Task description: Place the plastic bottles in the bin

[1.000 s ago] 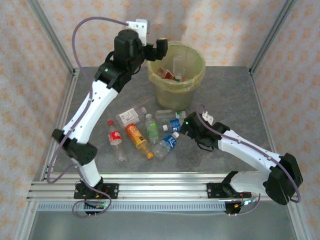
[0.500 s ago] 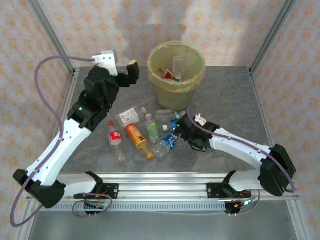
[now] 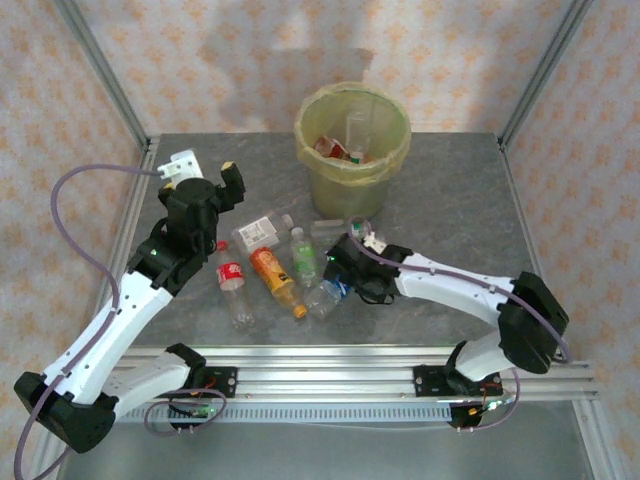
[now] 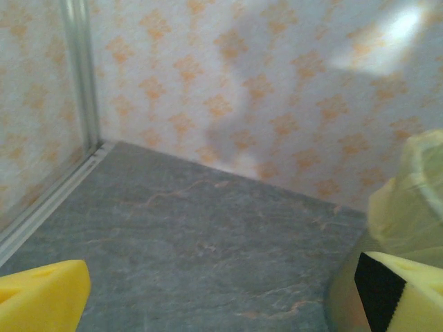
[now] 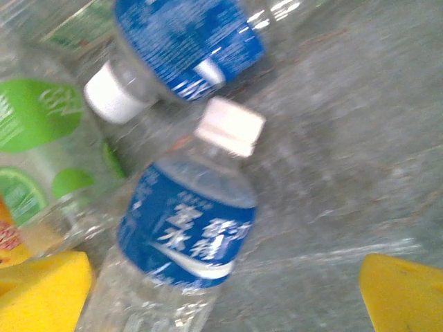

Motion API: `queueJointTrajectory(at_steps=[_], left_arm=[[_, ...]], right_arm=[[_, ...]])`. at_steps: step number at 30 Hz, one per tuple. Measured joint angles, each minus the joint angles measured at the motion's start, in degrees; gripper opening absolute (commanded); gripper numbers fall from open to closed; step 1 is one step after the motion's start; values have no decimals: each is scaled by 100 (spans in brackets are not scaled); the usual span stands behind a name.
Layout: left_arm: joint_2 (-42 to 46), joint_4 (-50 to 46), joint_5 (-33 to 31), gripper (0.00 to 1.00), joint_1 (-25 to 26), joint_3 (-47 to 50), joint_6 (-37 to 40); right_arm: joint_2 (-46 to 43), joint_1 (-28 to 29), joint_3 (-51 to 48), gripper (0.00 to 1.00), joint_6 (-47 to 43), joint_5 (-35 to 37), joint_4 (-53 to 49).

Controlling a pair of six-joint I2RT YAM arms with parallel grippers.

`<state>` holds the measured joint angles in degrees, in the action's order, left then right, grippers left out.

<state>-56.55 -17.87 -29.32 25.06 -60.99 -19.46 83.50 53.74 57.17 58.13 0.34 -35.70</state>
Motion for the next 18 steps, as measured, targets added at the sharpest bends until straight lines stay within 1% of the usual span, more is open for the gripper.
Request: queueJointTrajectory(at_steps=[5, 12, 18], left_arm=[[308, -358, -168, 100, -37, 472, -293], [597, -809, -284, 100, -122, 807, -592], [605, -929, -289, 100, -122, 883, -743]], right_arm=[[518, 188, 367, 100, -2, -229, 120], [756, 199, 387, 100, 20, -319, 125], [914, 199, 387, 95, 42, -337, 125]])
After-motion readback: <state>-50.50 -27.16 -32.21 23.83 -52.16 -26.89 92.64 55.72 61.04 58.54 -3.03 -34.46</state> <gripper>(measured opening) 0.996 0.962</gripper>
